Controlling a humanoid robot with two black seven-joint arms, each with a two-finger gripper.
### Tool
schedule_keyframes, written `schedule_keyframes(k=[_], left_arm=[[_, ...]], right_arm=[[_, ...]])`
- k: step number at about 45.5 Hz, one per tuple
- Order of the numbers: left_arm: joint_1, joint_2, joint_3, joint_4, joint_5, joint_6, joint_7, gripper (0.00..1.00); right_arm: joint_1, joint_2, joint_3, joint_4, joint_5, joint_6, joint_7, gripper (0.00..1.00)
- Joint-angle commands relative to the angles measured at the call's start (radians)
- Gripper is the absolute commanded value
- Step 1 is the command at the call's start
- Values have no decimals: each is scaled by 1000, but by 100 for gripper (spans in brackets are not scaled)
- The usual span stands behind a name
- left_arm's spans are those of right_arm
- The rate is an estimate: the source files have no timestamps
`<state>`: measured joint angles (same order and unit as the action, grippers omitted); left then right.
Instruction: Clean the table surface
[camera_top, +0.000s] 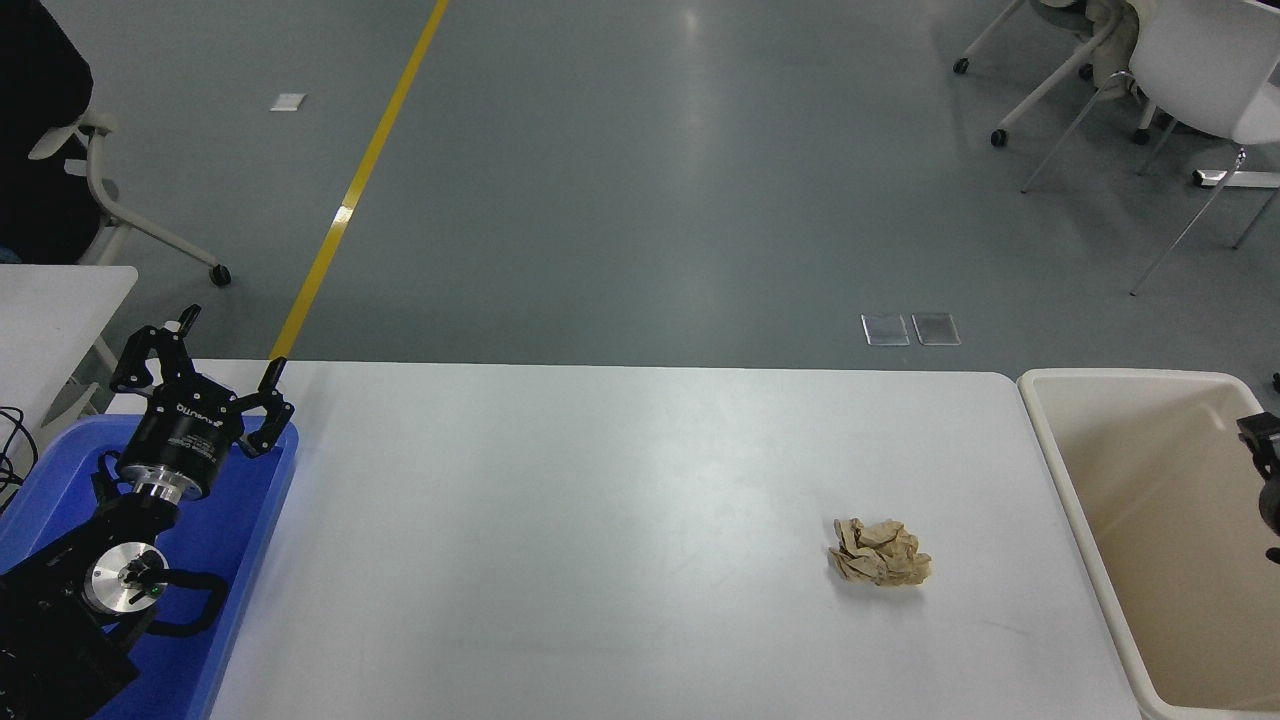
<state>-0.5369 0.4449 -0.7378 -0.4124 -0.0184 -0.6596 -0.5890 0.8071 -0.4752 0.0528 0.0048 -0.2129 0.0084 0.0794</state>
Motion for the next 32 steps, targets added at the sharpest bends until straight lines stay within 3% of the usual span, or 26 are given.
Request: schedule_keyframes(k=[1, 14, 32], left_arm=[[0, 0, 0, 0, 0, 0, 0, 100], [0, 0, 0, 0, 0, 0, 0, 100], [0, 0, 0, 0, 0, 0, 0, 100]], right_arm=[[102, -42, 137, 0, 1, -1, 26, 98], [224, -60, 223, 14, 1, -2, 106, 98], [342, -57, 443, 178, 1, -1, 132, 98]])
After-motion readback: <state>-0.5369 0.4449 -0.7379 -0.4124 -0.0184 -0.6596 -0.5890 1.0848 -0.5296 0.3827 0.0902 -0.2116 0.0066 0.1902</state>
